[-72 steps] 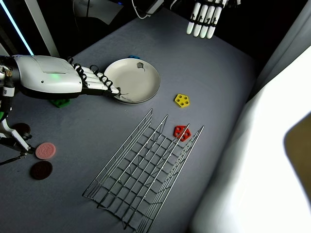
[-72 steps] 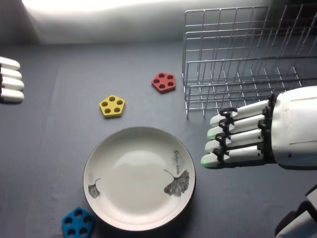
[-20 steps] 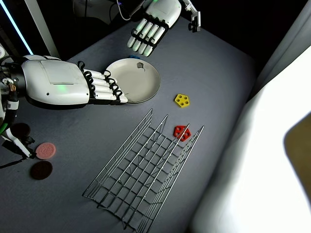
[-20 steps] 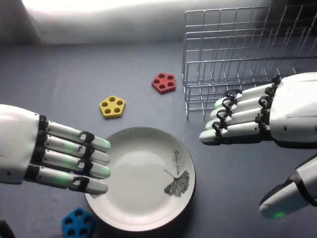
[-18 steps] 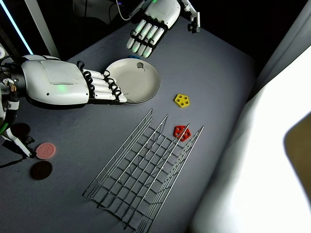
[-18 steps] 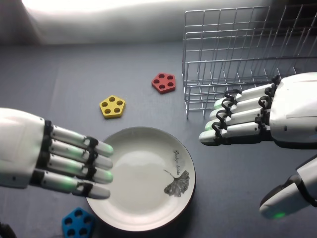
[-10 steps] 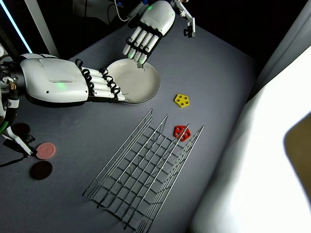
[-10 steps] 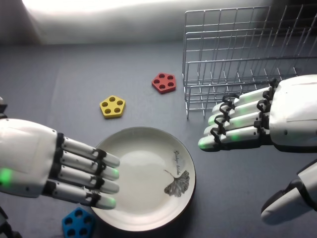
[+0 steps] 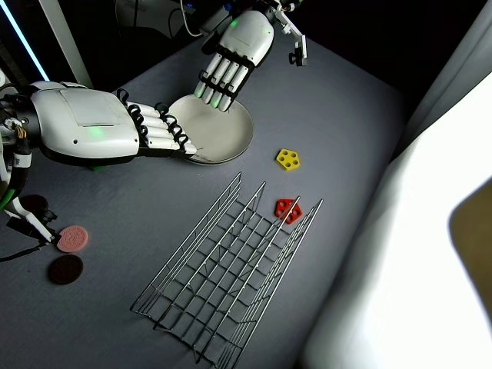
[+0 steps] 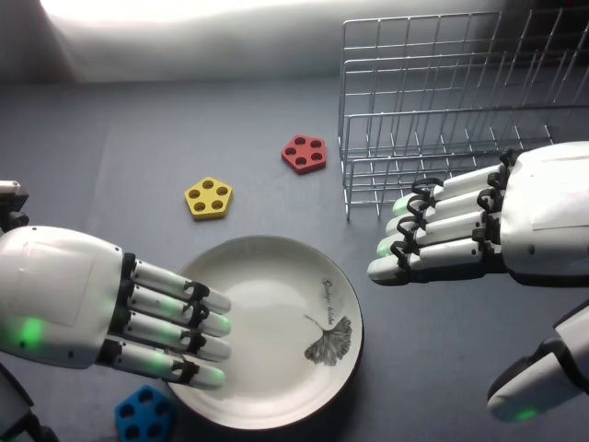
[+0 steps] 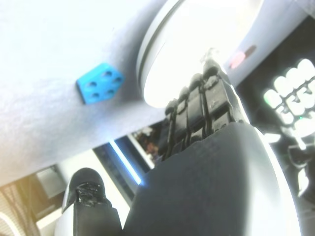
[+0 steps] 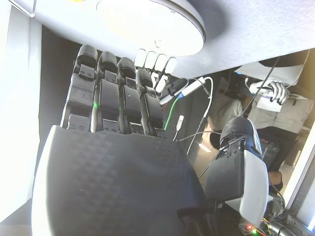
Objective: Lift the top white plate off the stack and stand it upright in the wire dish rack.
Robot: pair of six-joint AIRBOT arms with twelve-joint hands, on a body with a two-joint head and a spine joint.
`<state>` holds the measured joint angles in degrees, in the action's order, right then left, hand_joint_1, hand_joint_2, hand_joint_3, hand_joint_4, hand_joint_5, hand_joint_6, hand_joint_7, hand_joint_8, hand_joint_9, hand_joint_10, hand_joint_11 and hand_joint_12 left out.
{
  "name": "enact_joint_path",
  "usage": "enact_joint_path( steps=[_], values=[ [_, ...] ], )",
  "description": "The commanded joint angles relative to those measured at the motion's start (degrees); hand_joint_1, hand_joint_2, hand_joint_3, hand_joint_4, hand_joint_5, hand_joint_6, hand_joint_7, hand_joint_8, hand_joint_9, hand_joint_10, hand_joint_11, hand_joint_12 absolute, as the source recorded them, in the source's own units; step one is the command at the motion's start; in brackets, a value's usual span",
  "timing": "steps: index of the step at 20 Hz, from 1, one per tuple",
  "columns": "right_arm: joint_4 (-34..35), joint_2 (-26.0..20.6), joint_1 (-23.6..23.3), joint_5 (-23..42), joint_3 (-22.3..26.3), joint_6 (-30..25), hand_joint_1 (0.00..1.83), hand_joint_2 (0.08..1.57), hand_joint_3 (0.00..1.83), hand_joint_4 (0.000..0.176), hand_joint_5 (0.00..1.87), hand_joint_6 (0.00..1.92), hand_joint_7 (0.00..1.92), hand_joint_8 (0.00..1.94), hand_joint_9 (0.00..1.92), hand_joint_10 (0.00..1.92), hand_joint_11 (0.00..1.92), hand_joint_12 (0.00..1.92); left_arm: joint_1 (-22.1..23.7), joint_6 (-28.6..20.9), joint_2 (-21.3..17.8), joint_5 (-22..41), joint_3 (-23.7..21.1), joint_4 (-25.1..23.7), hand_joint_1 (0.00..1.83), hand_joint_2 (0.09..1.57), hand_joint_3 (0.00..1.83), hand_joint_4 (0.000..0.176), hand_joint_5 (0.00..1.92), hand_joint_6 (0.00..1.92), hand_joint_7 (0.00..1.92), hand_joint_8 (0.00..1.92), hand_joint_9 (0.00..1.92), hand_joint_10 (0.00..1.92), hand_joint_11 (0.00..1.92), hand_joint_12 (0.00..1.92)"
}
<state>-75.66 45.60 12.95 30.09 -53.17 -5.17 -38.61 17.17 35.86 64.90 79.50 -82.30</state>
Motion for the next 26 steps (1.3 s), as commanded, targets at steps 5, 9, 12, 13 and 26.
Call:
enact_joint_path(
  steps=[5,9,12,13,26],
  values=[
    [3.1,-0.4,-0.5,3.5,-1.1,0.0,0.0,0.97,0.0,0.0,0.14,0.01,0.17,0.01,0.19,0.01,0.16,0.01,1.1,0.2,1.1,1.9,1.3,2.1,0.05,1.01,0.0,0.0,0.04,0.0,0.07,0.01,0.08,0.01,0.1,0.01],
    [1.9,0.2,-0.6,4.3,-1.6,1.8,0.0,0.98,0.0,0.0,0.19,0.0,0.23,0.0,0.24,0.0,0.2,0.02,1.1,0.4,2.0,1.4,3.2,1.3,0.04,1.01,0.0,0.0,0.07,0.01,0.09,0.01,0.1,0.01,0.11,0.01],
    [1.9,0.9,-0.6,5.0,-2.4,1.9,0.0,0.98,0.0,0.0,0.16,0.01,0.2,0.01,0.21,0.01,0.18,0.01,1.0,0.8,2.5,0.9,4.1,0.7,0.05,1.0,0.0,0.0,0.04,0.0,0.06,0.0,0.08,0.0,0.09,0.01],
    [1.9,1.1,-0.6,5.2,-2.6,2.0,0.0,0.98,0.0,0.0,0.16,0.01,0.2,0.01,0.21,0.01,0.19,0.01,1.0,0.8,2.6,0.6,4.4,0.6,0.05,1.01,0.0,0.0,0.04,0.0,0.06,0.0,0.07,0.0,0.09,0.0],
    [3.9,1.8,-0.3,6.6,-3.1,5.5,0.0,1.0,0.0,0.0,0.13,0.0,0.16,0.0,0.18,0.0,0.16,0.0,0.1,0.8,4.1,-0.2,7.0,0.0,0.03,1.02,0.0,0.0,0.03,0.0,0.08,0.0,0.09,0.01,0.1,0.01]
  ],
)
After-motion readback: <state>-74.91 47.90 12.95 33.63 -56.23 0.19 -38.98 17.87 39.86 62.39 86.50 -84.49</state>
